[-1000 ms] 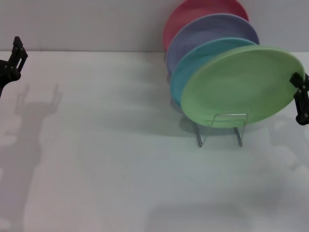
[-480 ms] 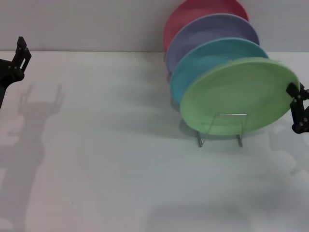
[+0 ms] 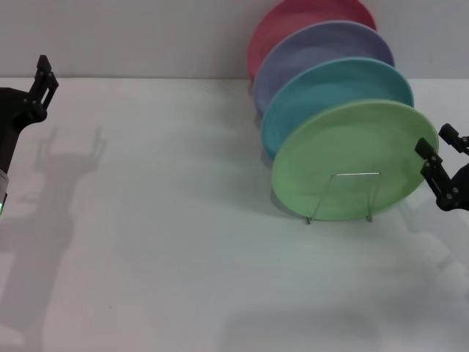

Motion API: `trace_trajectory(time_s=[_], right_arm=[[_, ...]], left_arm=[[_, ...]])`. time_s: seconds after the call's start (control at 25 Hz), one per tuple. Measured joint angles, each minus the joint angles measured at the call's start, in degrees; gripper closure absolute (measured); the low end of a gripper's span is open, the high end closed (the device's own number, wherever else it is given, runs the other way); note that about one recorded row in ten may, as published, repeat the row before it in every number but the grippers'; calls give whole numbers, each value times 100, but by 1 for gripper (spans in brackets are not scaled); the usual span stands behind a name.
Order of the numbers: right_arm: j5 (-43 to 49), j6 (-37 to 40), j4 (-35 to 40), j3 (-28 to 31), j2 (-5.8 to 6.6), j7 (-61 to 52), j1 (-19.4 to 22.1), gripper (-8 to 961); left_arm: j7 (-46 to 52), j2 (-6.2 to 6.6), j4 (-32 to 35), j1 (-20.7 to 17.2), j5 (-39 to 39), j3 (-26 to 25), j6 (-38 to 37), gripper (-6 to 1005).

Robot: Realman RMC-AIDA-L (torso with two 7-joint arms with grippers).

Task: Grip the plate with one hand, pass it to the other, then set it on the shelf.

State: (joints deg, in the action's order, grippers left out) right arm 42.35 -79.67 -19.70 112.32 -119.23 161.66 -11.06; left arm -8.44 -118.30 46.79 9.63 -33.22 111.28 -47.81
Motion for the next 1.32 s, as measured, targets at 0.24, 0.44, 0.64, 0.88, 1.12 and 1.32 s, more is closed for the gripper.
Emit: trace_trajectory(time_s=[0.24,0.44,0.64,0.88,1.12,1.32], right_arm=[[-3,-647,-24,12,-12,0,133,625],[-552,-1132,-31,95,-43,-24,377,418],[-2010,-1165,148,150,-70,-13,729,202],[-4142,-911,648,129,-70,-71,780,180],[-4629,-694,761,80,-68,-140,691,180],[-4641,-411,809,95,-65,-146,571,180]], left_arm=[[6,0,-139,47,0,-2,-27,193],[6,1,-283,102,0,-8,-52,193],[5,1,-414,165,0,-8,-93,193],[18,-30,-1297,453,0,48,-682,193],[534,-68,-2201,760,-47,195,-1332,193],[795,-67,-2337,697,-49,183,-1498,193]])
